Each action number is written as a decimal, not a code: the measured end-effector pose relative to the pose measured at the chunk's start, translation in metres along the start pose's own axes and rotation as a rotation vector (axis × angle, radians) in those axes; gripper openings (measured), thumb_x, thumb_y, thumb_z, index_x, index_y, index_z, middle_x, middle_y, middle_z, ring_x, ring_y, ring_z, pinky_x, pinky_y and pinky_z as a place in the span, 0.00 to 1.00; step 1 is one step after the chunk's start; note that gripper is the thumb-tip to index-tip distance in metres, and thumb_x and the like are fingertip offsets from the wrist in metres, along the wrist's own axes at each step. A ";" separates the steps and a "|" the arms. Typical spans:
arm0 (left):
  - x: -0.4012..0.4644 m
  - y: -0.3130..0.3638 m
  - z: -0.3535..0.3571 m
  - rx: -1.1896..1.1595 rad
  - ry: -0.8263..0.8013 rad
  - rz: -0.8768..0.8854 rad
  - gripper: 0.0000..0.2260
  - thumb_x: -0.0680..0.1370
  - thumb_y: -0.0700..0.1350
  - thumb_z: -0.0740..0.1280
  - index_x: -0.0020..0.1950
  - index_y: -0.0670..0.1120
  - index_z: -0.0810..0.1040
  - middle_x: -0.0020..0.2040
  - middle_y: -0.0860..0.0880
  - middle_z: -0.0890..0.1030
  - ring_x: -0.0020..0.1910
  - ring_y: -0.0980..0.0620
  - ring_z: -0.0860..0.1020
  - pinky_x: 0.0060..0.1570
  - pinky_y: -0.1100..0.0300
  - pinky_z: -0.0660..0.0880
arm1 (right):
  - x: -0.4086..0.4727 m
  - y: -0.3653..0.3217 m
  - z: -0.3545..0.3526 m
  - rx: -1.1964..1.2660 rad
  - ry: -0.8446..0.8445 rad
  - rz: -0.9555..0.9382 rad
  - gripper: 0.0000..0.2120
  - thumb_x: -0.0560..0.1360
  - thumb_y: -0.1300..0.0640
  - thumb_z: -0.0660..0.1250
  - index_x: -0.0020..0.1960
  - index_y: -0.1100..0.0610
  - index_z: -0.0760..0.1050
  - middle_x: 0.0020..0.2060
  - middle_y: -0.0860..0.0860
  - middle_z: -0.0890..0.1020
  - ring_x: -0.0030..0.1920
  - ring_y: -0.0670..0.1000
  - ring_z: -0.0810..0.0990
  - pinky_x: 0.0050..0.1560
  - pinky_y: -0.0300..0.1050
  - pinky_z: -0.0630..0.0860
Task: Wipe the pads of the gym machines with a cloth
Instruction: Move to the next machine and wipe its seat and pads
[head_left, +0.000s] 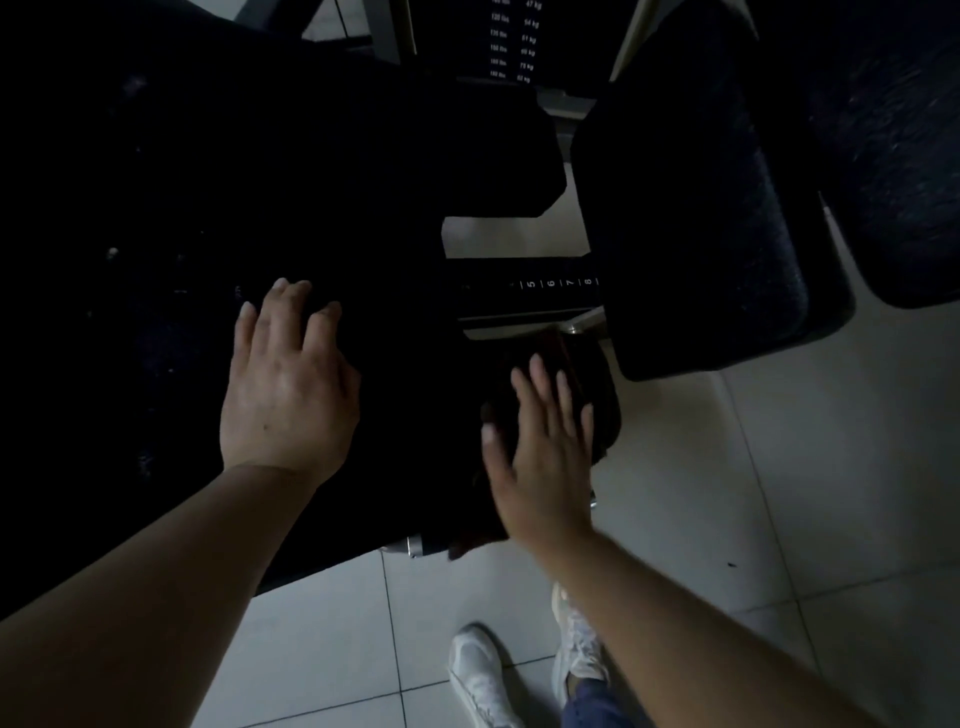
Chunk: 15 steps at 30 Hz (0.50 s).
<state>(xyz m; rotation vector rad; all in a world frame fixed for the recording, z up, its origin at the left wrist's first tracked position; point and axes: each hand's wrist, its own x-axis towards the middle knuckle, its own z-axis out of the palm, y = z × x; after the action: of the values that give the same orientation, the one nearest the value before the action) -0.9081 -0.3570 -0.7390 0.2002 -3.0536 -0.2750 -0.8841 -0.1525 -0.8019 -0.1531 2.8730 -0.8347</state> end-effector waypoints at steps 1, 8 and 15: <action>-0.001 0.000 0.000 0.002 0.003 -0.002 0.20 0.77 0.44 0.53 0.65 0.35 0.71 0.67 0.34 0.68 0.72 0.37 0.62 0.73 0.42 0.53 | 0.020 0.007 -0.003 -0.015 -0.002 0.015 0.29 0.77 0.41 0.47 0.74 0.52 0.61 0.76 0.48 0.57 0.77 0.51 0.50 0.74 0.54 0.44; -0.002 0.006 0.003 0.022 0.044 -0.064 0.17 0.77 0.39 0.61 0.65 0.36 0.71 0.67 0.35 0.68 0.72 0.38 0.62 0.73 0.43 0.53 | 0.099 0.027 -0.012 -0.017 0.041 0.238 0.20 0.80 0.48 0.55 0.64 0.61 0.70 0.64 0.58 0.74 0.66 0.57 0.69 0.63 0.49 0.64; 0.000 0.002 0.002 0.027 -0.002 -0.019 0.17 0.78 0.40 0.57 0.65 0.36 0.70 0.68 0.35 0.67 0.73 0.38 0.61 0.73 0.43 0.52 | -0.013 -0.032 0.016 0.055 0.131 0.129 0.29 0.79 0.44 0.49 0.74 0.59 0.62 0.76 0.53 0.58 0.76 0.54 0.53 0.74 0.53 0.47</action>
<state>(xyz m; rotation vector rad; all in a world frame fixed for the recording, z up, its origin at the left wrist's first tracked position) -0.9083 -0.3544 -0.7403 0.2306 -3.0608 -0.2347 -0.8665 -0.1856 -0.7968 0.0957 2.9374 -0.9298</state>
